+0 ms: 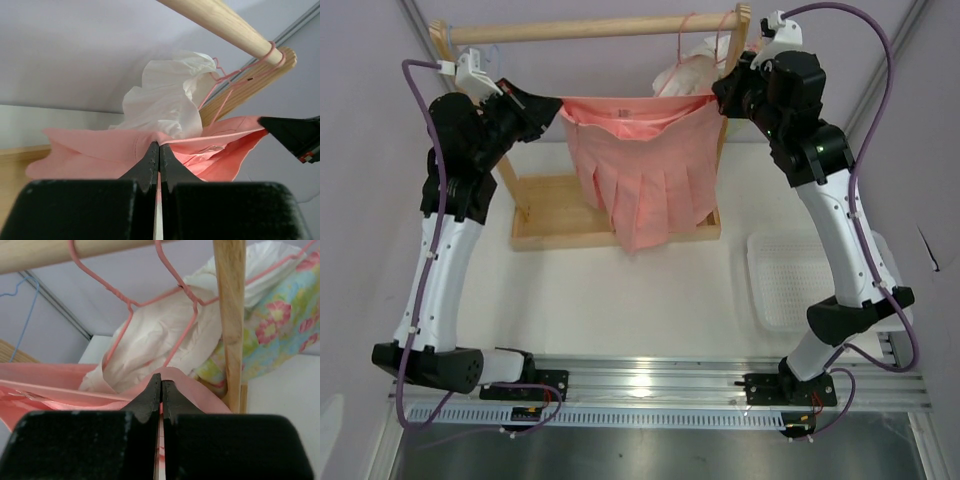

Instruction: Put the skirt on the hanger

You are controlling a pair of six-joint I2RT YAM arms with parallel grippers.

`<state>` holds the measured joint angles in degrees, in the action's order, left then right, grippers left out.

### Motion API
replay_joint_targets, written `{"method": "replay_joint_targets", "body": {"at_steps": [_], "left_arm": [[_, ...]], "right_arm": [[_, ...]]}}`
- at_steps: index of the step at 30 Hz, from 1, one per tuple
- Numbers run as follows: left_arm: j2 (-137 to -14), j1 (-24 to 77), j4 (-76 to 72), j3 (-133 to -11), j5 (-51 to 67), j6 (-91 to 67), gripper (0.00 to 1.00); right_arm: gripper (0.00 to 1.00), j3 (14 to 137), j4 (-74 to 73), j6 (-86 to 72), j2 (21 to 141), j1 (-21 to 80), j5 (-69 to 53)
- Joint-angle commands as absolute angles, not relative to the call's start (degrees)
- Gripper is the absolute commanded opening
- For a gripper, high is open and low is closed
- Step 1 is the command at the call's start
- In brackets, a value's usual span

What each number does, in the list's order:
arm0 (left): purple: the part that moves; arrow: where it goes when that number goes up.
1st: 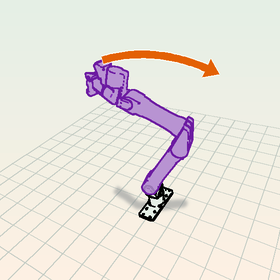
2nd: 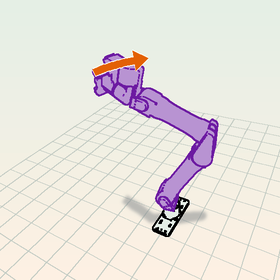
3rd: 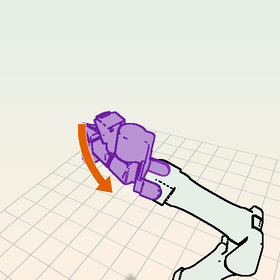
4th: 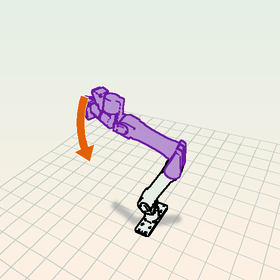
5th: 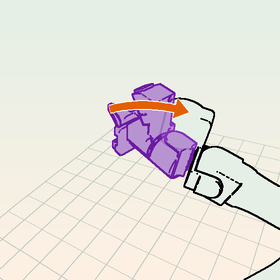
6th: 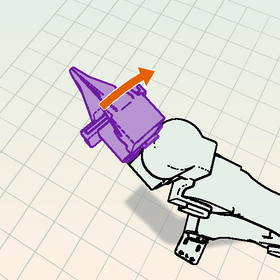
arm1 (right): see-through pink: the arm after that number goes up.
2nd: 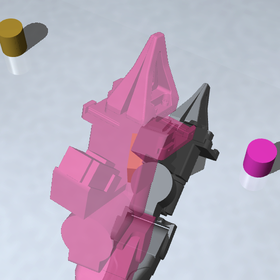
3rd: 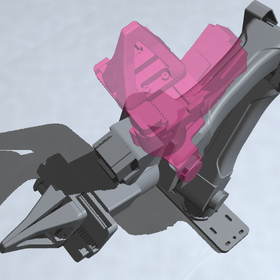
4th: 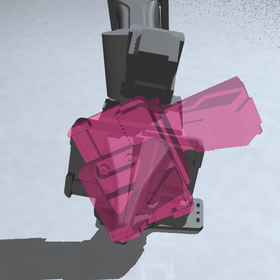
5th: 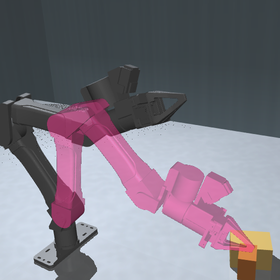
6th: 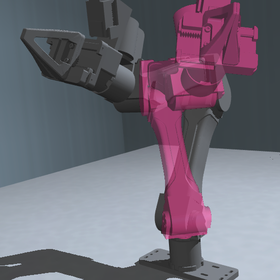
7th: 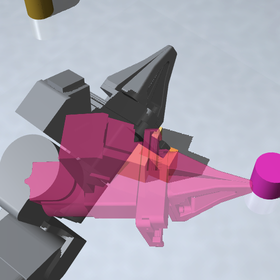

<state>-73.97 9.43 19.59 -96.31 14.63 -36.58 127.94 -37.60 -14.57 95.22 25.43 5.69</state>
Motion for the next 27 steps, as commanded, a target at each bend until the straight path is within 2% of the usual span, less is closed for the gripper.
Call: {"method": "replay_joint_targets", "body": {"at_steps": [1, 4, 9, 13, 16, 19, 23, 24, 26, 27], "left_arm": [[-76.8, 5.6, 11.3, -96.2, 18.4, -37.4, 0.0], [-81.0, 4.0, 7.9, -99.3, 19.7, -38.1, 0.0], [-89.5, 2.5, 5.5, -108.8, 22.7, -39.3, 0.0], [-95.6, 2.4, 5.9, -117.4, 23.9, -39.2, 0.0], [-96.3, 2.4, 6.5, -118.4, 24.6, -38.9, 0.0], [-93.9, 2.5, 5.5, -112.6, 24.6, -38.2, 0.0], [-83.5, 2.4, 6.1, -99.4, 23.6, -37.9, 0.0], [-81.0, 2.4, 5.6, -89.9, 23.5, -38.5, 0.0], [-73.1, 2.5, 6.9, -83.4, 22.4, -38.8, 0.0], [-70.3, 2.5, 6.8, -73.2, 22.1, -39.2, 0.0]], "right_arm": [[0.0, 129.9, -26.8, -11.6, 97.3, 24.1, 7.3], [0.0, 130.3, -21.6, -11.1, 101.2, 23.1, 8.1], [0.0, 137.9, -19.3, -12.8, 110.1, 21.0, 7.9], [0.0, 139.2, -17.2, -12.9, 112.0, 21.5, 9.0], [0.0, 137.5, -16.7, -10.9, 110.5, 23.5, 10.4], [0.0, 128.7, -14.1, -7.2, 104.8, 27.1, 13.4], [0.0, 113.1, -11.9, -6.2, 96.4, 30.3, 18.3], [0.0, 106.8, -12.4, -7.6, 94.8, 30.7, 19.8], [0.0, 100.1, -13.8, -10.9, 89.3, 31.0, 21.0], [0.0, 96.5, -15.3, -12.7, 87.3, 31.2, 21.4]]}}
